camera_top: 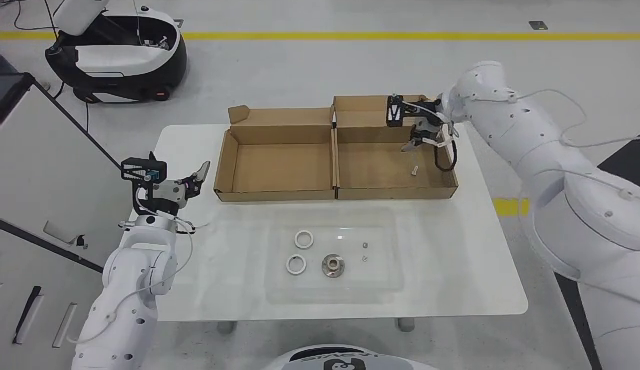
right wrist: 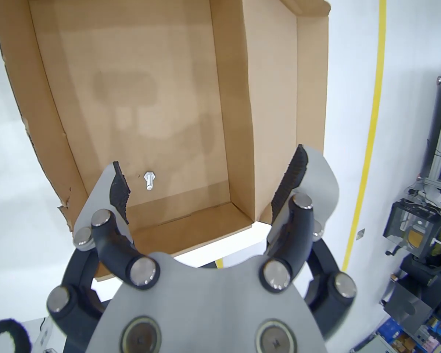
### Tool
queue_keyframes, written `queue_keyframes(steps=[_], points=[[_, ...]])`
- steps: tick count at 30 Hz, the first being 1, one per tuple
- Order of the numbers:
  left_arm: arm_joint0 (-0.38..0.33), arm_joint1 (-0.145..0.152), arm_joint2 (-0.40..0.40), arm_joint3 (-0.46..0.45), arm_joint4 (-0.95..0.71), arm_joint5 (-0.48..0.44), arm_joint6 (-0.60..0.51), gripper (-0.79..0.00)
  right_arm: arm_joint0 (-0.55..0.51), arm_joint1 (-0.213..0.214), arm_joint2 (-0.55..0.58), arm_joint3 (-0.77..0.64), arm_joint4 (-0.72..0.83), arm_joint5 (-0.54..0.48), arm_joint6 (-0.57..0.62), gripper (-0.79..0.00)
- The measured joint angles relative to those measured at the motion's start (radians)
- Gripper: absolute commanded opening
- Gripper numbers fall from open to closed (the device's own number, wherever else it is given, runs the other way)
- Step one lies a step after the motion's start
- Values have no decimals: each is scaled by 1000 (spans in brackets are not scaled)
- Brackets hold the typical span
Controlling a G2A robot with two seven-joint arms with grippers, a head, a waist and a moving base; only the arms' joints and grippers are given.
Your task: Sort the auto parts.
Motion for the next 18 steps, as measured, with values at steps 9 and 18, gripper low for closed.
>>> queue_keyframes(steps=[9,18], points=[[0,0,0,0,0,0,0,0,-43,154,66,-331,122,0,173,0],[0,0,0,0,0,0,0,0,-195,363,228,-872,338,71,569,0]])
